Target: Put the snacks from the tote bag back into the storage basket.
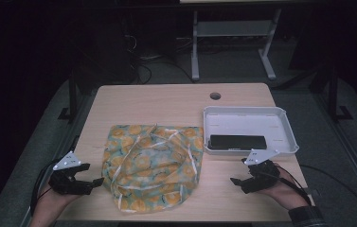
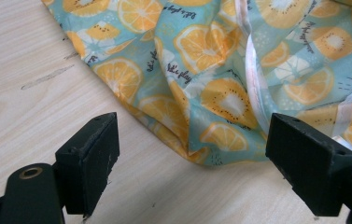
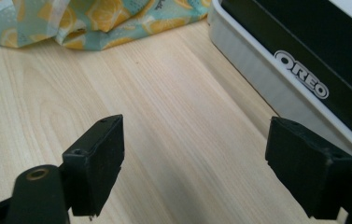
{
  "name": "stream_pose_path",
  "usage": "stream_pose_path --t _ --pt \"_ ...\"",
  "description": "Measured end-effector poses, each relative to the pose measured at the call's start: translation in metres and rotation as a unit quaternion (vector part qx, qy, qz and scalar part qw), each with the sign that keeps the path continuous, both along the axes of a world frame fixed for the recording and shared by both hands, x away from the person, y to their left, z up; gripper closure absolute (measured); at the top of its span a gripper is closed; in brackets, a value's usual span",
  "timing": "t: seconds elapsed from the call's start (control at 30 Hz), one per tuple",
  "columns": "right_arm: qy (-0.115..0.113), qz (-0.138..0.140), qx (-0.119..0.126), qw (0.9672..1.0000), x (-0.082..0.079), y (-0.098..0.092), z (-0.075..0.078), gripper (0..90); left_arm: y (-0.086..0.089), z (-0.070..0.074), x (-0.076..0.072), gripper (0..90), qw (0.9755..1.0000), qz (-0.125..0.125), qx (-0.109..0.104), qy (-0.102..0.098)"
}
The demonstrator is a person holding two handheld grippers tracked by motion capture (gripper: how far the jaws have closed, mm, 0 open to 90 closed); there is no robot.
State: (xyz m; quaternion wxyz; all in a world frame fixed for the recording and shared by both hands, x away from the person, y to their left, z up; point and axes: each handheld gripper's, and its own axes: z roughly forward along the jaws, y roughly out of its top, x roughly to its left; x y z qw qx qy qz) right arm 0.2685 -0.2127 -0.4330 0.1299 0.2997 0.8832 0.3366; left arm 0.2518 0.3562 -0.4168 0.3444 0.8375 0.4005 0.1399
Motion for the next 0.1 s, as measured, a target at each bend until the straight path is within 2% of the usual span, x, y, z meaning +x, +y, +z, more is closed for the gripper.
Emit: stream_pose_path --t 0.1 --pt "-0.007 0.0 0.007 1.0 0.0005 -0.001 0.0008 17.0 0.0001 0.0005 0.0004 16.9 1.0 -0.001 0.002 -0.001"
